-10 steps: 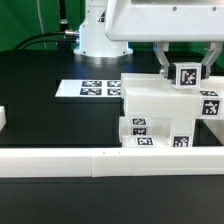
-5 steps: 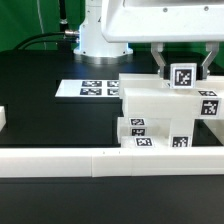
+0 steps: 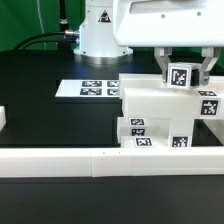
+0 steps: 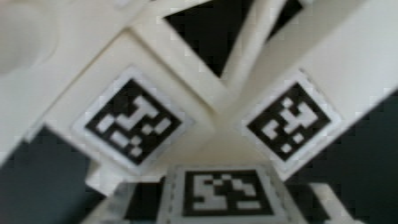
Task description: Assemble chair
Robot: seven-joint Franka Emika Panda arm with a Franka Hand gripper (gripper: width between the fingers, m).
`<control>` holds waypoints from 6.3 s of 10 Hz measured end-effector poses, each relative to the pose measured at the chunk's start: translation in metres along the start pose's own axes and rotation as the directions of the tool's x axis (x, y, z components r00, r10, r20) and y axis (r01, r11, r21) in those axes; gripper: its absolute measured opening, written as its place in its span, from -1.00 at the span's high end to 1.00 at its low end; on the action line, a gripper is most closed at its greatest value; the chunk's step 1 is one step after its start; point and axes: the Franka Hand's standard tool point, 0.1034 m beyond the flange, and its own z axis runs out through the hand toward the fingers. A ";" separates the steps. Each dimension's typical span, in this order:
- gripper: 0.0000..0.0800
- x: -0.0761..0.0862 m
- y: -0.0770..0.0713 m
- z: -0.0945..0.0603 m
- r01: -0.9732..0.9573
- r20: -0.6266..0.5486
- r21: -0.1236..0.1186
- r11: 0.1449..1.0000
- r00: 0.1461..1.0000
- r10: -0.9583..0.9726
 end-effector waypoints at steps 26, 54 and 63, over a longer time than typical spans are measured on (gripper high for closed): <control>-0.62 0.015 0.002 -0.011 0.696 0.025 -0.009 0.718 0.718 -0.696; 0.29 0.024 0.011 -0.011 -0.474 0.041 0.023 0.880 0.880 0.472; 0.29 0.012 0.006 -0.012 -0.592 0.047 0.029 0.805 0.805 0.591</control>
Offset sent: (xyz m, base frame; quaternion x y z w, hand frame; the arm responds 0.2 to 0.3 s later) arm -0.0117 -0.0036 -0.0011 0.0006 -0.0266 0.2951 0.9551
